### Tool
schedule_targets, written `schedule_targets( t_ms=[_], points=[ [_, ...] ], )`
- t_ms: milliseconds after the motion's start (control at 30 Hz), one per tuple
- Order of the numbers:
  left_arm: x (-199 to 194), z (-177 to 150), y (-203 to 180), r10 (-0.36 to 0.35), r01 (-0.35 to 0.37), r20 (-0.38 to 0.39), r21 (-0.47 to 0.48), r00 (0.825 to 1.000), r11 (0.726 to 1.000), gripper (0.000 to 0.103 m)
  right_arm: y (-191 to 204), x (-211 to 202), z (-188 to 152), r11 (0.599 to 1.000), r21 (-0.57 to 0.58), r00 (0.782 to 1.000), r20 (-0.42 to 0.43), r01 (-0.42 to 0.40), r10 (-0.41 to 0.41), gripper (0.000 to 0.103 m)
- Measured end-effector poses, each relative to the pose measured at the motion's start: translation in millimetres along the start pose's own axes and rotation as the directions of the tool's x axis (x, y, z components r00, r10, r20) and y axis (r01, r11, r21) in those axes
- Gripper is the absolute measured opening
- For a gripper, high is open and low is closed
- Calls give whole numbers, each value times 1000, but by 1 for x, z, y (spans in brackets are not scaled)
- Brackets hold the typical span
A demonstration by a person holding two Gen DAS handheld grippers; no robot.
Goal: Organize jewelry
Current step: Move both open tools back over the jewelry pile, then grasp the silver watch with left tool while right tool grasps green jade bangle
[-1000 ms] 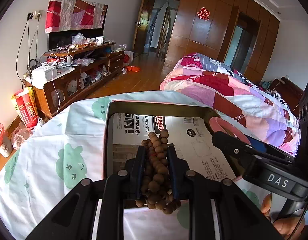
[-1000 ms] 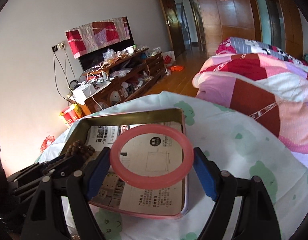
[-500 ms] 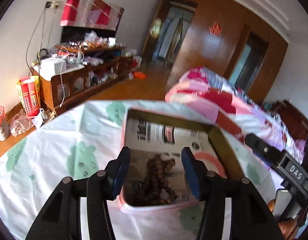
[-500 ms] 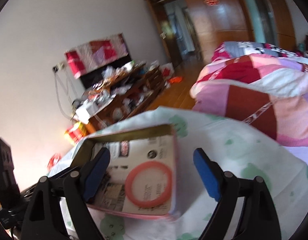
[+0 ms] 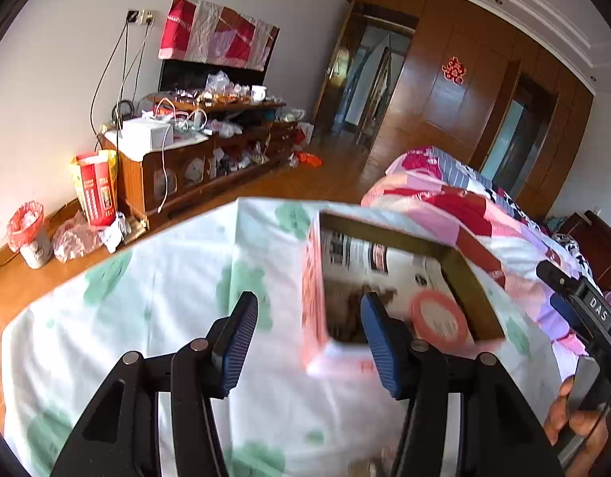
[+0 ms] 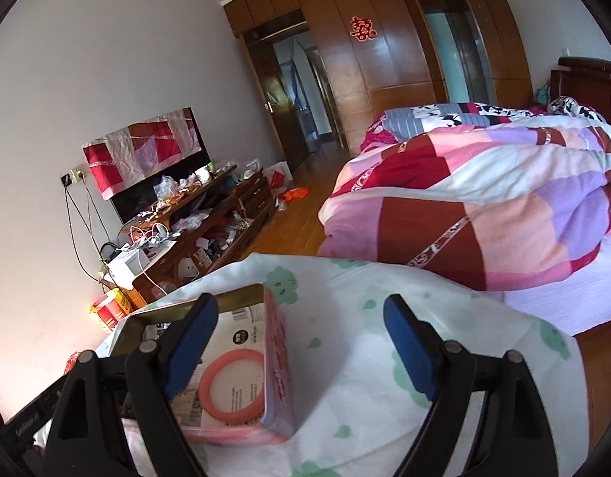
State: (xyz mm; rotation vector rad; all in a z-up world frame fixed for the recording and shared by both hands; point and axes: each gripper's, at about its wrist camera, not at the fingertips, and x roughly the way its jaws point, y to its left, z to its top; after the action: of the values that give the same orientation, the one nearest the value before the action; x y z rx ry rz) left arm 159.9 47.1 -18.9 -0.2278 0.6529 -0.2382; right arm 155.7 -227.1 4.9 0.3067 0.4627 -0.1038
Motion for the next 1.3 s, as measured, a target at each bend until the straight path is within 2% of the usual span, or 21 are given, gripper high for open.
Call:
schedule_targets(
  t_ms=[267,433,600,767,900,1133,1200,1267,1300],
  points=[
    [-22,-25,-2,-37,38,-39,6,999,999,55,-14,-28,-24,1000,16,999,-45,22,-22,88],
    [-31,-41,-7,-77,80,-91,22,993,997,55,-24,-41,-43,999,24,997,-65,33,-31,88],
    [-43,-54,-21,-117,126,-132,62,984,990,55,-37,-46,-51,996,84,995,-98,13,-5,88],
    [-44,-72,-40,-80,110,-185,158,979,981,55,-41,-52,-57,995,99,991,-134,-6,20,88],
    [-38,-73,-39,-81,113,-221,138,972,984,55,-34,-61,-66,997,73,984,-171,-35,47,88],
    [-32,-78,-36,-68,101,-276,108,959,989,55,-27,-73,-84,990,60,958,-252,-128,139,88],
    [-32,-79,-33,-67,97,-281,95,957,991,51,-21,-75,-87,988,41,948,-278,-151,157,88],
    [-30,-80,-31,-64,93,-292,87,954,992,38,-14,-77,-92,986,10,941,-297,-169,164,88],
    [-29,-80,-32,-73,102,-296,85,952,991,37,-10,-79,-94,984,-10,939,-300,-176,165,88]
  ],
)
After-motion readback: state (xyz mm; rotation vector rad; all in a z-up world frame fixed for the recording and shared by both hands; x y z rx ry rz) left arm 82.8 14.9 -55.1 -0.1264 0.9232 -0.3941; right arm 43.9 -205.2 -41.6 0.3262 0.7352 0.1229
